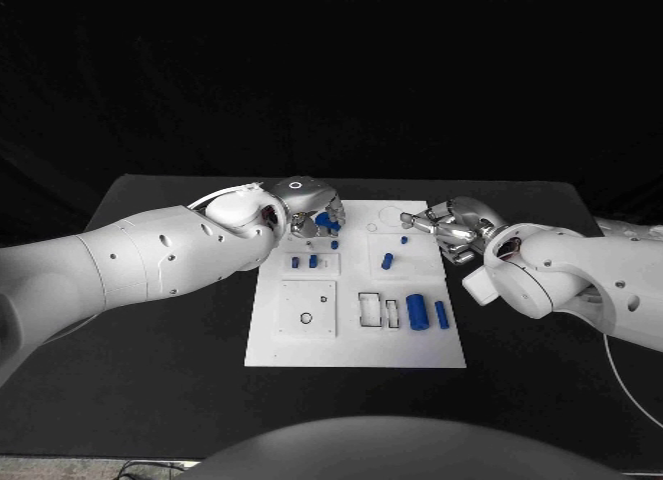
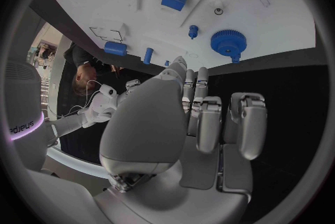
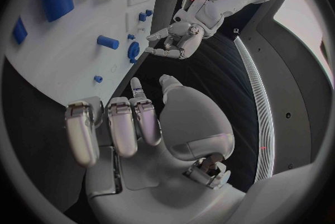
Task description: Assemble the parts on the task board
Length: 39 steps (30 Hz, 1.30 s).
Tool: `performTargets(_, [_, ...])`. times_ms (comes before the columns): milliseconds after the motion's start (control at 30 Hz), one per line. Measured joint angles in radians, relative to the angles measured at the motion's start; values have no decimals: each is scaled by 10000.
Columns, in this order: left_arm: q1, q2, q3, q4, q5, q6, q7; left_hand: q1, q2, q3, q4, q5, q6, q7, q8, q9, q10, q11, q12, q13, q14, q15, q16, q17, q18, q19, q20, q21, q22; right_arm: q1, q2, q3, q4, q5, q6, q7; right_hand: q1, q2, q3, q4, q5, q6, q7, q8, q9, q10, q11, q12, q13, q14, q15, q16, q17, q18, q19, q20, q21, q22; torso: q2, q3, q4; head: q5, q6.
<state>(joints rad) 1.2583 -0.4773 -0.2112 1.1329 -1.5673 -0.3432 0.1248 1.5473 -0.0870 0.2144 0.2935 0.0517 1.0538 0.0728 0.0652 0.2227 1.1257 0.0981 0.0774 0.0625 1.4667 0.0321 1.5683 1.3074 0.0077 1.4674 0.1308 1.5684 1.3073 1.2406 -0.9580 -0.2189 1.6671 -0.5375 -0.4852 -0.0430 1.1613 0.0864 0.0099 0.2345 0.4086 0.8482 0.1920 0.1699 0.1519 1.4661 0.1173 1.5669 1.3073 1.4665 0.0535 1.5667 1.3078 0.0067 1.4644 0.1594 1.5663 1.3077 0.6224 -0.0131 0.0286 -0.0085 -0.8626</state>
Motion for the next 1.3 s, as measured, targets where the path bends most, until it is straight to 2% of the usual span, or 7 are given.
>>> performTargets(133, [-67,71,-7,-108,-32,199,-44,4,-4,0,0,0,0,0,0,-21,0,0,-35,0,0,0,0,0,-1,0,0,0,0,0,2,0,0,0,5,-10,0,0,0,0,0,0,0,0,0,0,0,0,0,0,0,0,0,0,0,0,0,0,3,0,6,-20,-3])
performTargets(233, [-103,103,-10,-146,-46,338,-92,52,-52,0,0,0,0,1,0,-67,-58,-130,-84,0,0,0,0,0,-1,0,0,0,0,-2,2,0,1,1,8,-14,0,0,0,0,0,0,0,0,-1,0,0,0,0,0,0,0,-1,1,0,0,0,-1,7,1,12,-16,-27])
performTargets(333, [-122,132,-10,-179,-53,433,-130,63,-64,0,0,0,5,6,0,-84,-72,-144,-84,1,0,0,0,0,0,0,0,0,0,-3,2,0,3,1,9,-16,0,0,0,0,0,0,0,0,-1,0,0,0,0,0,0,0,-1,0,0,0,0,-1,8,-3,12,-15,-37])
performTargets(400, [-131,158,-10,-207,-59,501,-155,118,-119,0,0,1,39,114,0,-126,-164,-236,-84,1,-2,-110,0,-1,-1,0,0,0,0,-3,2,0,3,1,9,-16,0,0,-29,30,0,0,0,0,-1,0,0,0,0,0,0,0,-1,0,0,0,0,-1,8,-3,12,-28,-57])
performTargets(533, [-137,206,-10,-271,-67,581,-172,211,-211,56,-24,1,39,112,0,-189,-202,-385,-84,1,4,-257,0,-1,-1,0,0,0,0,-4,7,1,3,2,9,-16,0,0,-29,29,0,0,0,0,-1,0,0,0,0,0,0,0,-2,0,0,0,0,-1,8,-3,12,-30,-80])
performTargets(1100, [-186,390,-14,-461,-84,849,-214,516,-353,219,-55,1,39,112,0,-320,-340,-520,-124,-7,-36,-431,0,6,-1,0,-1,0,0,-6,0,2,9,3,17,-58,-1,0,-57,57,40,0,0,0,-3,0,0,0,0,0,0,0,-3,0,0,0,0,-3,6,0,6,-43,-102])
performTargets(1300, [-214,449,-16,-548,-109,955,-240,553,-316,219,-55,1,39,112,0,-342,-376,-555,-124,-7,-1,-465,0,6,0,0,-1,0,0,-6,-2,2,13,3,26,-79,-1,0,-85,85,40,0,0,0,-3,0,0,0,8,0,0,0,-4,0,0,0,0,-4,6,6,7,-47,-102])
